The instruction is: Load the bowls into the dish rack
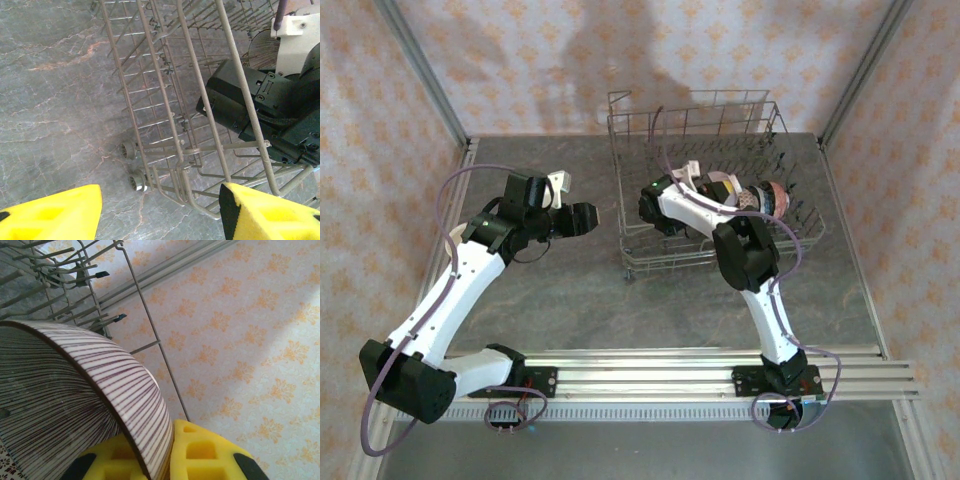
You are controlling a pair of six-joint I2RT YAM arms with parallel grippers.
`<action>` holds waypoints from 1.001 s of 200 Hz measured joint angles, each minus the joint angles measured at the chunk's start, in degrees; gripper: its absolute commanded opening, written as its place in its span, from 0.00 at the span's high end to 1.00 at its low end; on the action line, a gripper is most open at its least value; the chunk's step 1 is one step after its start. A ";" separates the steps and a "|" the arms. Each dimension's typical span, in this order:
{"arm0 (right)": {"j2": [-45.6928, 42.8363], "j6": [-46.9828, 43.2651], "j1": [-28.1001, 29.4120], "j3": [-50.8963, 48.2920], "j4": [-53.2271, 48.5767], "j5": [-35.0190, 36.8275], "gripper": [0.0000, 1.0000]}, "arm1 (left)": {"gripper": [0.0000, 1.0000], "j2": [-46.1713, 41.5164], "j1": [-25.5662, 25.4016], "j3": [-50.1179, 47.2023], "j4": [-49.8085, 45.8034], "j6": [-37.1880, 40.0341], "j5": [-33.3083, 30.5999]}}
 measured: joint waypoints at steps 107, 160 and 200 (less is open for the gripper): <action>0.83 3.65 0.98 -2.80 0.00 2.67 1.00 | 0.35 0.00 0.00 0.00 0.42 -0.02 0.28; 0.81 5.11 1.22 -3.17 0.00 2.71 1.00 | 0.35 0.00 0.00 0.00 0.44 -0.02 0.44; 0.81 5.01 1.36 -2.14 0.00 1.84 1.00 | 0.35 0.00 0.00 -0.11 1.01 -0.02 0.46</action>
